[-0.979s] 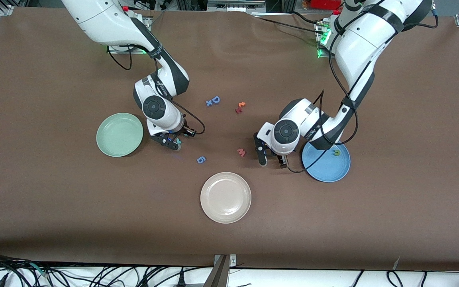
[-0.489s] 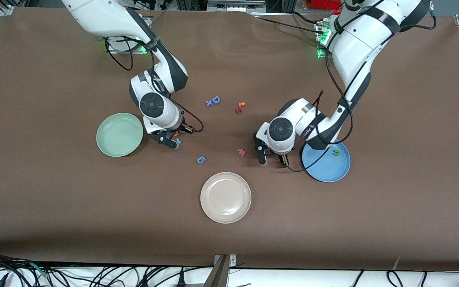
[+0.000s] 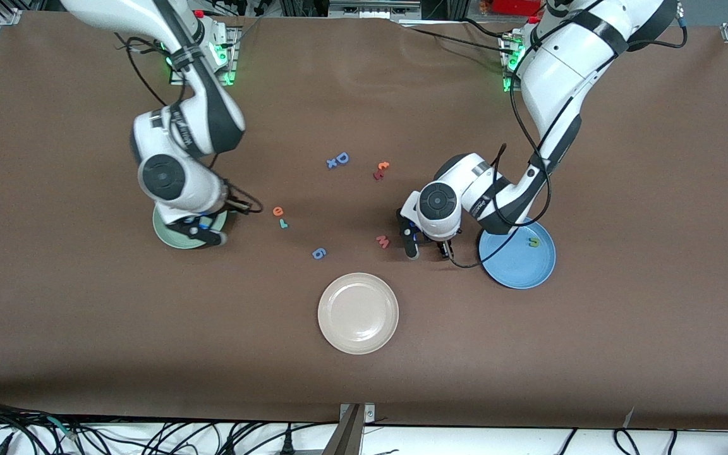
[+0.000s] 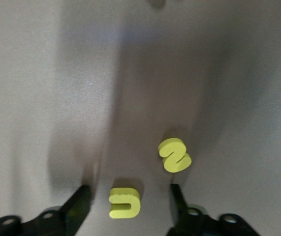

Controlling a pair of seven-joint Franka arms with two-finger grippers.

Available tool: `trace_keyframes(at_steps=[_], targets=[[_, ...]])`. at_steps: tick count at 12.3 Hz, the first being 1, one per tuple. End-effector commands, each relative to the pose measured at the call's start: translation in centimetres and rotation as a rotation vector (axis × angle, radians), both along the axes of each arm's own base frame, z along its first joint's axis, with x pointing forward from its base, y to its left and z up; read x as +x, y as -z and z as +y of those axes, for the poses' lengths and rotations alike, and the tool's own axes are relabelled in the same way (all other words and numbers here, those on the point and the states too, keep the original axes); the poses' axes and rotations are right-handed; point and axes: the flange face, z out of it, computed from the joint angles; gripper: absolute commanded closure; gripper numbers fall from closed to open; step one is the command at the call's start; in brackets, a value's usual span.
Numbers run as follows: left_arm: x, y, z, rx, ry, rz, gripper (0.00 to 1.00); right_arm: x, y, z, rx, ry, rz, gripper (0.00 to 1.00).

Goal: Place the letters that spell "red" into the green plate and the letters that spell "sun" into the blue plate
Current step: 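Drop the teal p on the green plate while the left gripper drops yellow u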

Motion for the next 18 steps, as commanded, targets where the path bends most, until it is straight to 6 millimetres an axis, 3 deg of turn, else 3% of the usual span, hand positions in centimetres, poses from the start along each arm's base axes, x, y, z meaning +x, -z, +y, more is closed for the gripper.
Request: trace_keyframes(at_steps=[1,4,7,9,12,13,14,15,16,18], targets=[[-0.4,0.1,0.4,0.025,0.011,-0.01,0.58,0.3,1.0,-4.8,0.011,-0.077,0.053,0.74],[-0.1,0.1,0.8,0.026,-0.001,-0.011,0.84,0.2,3.9,-9.9,0.023,-0.133,0.103,0.74],[0.2,-1.2,1.0,0.038,-0.012,-0.017,0.88,0.0,6.9,-15.0,0.068,-0.192,0.161,0.74],[0.8,-5.8,2.1,0.09,-0.031,-0.009,0.88,-0.7,8.8,-16.2,0.076,-0.209,0.152,0.74],[2.1,-9.1,4.9,0.123,-0.082,-0.009,0.88,-1.1,10.1,-16.5,0.073,-0.205,0.147,0.72],[2.5,-10.1,6.8,0.137,-0.12,0.02,0.88,-1.0,10.2,-16.5,0.072,-0.205,0.148,0.67],[3.4,-10.2,9.3,0.128,-0.107,0.047,0.88,-1.1,10.3,-16.5,0.074,-0.201,0.149,0.4],[3.9,-10.0,10.7,0.117,-0.063,0.068,0.87,-1.0,10.1,-16.4,0.075,-0.198,0.146,0.05],[4.4,-9.4,12.4,0.112,-0.06,0.086,0.87,-0.9,9.8,-16.3,0.076,-0.196,0.146,0.01],[4.7,-7.1,13.9,0.113,-0.043,0.118,0.86,-0.6,8.0,-15.5,0.079,-0.185,0.127,0.01]])
